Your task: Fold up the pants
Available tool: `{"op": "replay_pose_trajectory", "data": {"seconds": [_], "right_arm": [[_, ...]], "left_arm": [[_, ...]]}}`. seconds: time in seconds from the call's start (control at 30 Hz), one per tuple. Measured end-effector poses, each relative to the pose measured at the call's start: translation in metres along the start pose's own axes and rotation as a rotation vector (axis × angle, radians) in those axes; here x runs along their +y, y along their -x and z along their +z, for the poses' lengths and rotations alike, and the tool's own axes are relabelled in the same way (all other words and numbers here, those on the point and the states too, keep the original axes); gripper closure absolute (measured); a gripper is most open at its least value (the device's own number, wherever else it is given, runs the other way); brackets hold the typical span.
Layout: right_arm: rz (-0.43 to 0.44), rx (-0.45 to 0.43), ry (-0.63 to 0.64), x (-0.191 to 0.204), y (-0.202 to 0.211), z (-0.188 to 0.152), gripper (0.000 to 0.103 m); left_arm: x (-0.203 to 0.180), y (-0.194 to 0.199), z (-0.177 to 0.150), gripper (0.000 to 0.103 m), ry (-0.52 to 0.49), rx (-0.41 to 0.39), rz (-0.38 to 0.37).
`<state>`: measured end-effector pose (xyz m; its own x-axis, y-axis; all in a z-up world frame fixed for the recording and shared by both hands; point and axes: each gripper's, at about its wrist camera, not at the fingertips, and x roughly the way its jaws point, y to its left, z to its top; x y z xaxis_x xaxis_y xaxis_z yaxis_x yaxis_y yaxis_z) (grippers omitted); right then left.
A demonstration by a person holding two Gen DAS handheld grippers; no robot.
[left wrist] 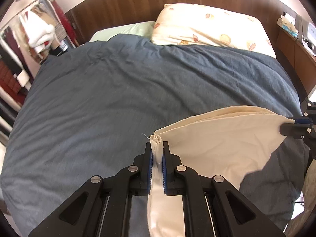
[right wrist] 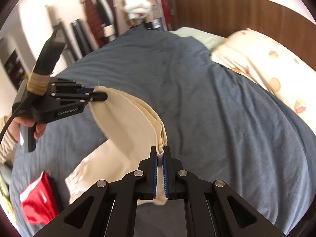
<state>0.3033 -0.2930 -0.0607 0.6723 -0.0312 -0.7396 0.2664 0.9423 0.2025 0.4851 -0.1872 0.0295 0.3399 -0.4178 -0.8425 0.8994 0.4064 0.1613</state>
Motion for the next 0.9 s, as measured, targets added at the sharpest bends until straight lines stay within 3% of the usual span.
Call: {"op": "replay_pose_trajectory", "data": {"seconds": [0.23,0.6,0.9], "right_arm": [[0.078,0.035,0.122,0.057,0.005,-0.022,0.097],[0.168,0.183,0.287,0.124,-0.022,-0.092,0.097],[0.217,0.256,0.404,0.168,-0.049,-0.136,0.097]], "left_arm": [[0.009,0.017,-0.061,0.093,0.057,0.032,0.027],[0.011,0.003,-0.154,0.093,0.108,0.102,0.057],[0.019,-0.010,-0.204,0.092,0.136,0.173,0.070]]}}
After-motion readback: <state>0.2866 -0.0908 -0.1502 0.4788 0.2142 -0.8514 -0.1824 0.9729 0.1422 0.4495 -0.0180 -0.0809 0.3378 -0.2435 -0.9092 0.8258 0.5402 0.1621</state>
